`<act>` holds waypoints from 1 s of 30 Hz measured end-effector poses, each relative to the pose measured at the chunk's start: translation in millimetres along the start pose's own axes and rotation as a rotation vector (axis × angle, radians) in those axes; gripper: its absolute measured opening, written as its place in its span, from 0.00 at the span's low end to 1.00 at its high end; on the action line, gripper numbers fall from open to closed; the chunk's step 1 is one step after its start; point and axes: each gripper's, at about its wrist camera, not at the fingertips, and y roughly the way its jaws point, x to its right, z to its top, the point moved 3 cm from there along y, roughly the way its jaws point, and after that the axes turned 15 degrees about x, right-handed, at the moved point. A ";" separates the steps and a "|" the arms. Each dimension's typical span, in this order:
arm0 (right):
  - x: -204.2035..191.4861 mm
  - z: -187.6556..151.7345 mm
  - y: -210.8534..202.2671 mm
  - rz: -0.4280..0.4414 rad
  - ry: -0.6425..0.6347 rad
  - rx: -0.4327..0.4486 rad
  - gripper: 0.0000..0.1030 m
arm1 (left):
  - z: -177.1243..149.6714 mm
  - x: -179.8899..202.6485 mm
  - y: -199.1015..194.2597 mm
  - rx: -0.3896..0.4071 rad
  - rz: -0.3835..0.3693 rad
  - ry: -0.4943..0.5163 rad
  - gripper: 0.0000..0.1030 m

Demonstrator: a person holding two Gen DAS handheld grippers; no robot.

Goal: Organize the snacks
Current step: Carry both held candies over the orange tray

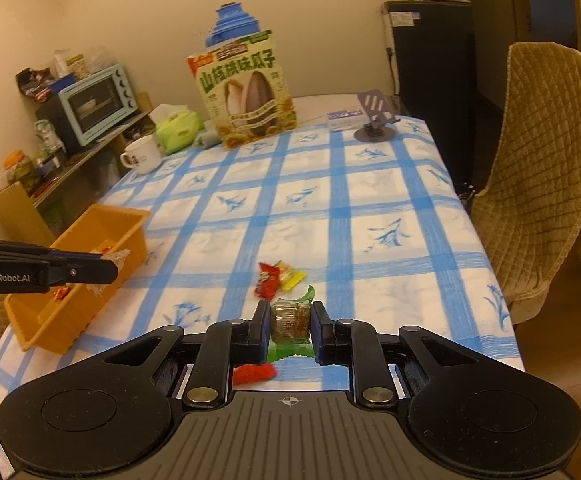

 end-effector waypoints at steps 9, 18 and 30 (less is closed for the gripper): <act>-40.6 -6.2 -14.7 0.107 -0.021 -0.048 0.20 | -10.9 -12.5 -60.1 0.026 0.047 -0.051 0.18; -93.1 -22.5 -12.2 0.241 -0.032 -0.119 0.20 | -25.6 -38.9 -108.1 0.036 0.120 -0.109 0.18; -172.3 -32.0 16.6 0.380 -0.088 -0.165 0.20 | -33.9 -102.0 -150.3 0.054 0.243 -0.168 0.18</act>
